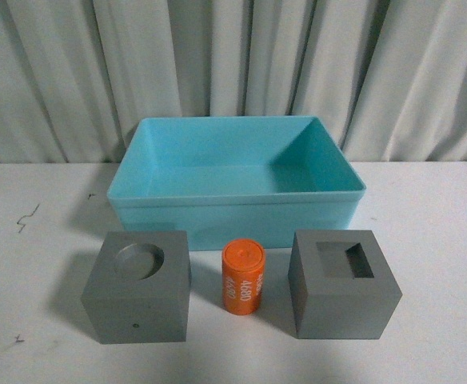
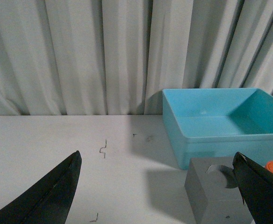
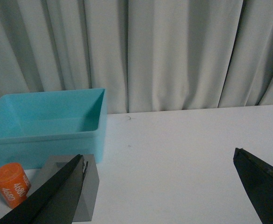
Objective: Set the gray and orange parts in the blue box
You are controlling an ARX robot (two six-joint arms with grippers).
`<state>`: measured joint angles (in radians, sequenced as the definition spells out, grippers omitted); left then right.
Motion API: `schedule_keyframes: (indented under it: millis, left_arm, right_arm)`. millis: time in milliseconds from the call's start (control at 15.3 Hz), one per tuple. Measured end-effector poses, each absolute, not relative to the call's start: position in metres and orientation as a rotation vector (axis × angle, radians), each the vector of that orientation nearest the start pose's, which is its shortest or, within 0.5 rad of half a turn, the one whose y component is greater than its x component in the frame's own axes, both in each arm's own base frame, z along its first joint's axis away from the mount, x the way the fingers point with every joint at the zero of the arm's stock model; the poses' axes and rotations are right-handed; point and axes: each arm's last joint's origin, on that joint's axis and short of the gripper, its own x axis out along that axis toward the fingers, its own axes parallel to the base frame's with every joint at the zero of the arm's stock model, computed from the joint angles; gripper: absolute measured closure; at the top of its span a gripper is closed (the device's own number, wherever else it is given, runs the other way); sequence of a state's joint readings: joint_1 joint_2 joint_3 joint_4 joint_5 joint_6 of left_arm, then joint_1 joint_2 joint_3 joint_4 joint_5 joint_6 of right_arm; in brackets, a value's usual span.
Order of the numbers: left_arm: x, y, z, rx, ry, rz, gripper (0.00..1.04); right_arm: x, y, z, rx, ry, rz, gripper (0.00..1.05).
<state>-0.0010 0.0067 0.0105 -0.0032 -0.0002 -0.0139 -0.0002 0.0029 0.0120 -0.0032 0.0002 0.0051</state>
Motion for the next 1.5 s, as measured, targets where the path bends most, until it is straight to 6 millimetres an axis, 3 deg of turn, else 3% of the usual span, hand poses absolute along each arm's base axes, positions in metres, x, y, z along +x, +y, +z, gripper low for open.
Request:
schedule_keyframes:
  millis: [1504]
  left_arm:
    - [0.0975, -0.0001, 0.1663, -0.014, -0.001, -0.001, 0.07]
  right_arm:
    - [0.0971, 0.0000, 0.1671, 0.005, -0.006, 0.000, 0.06]
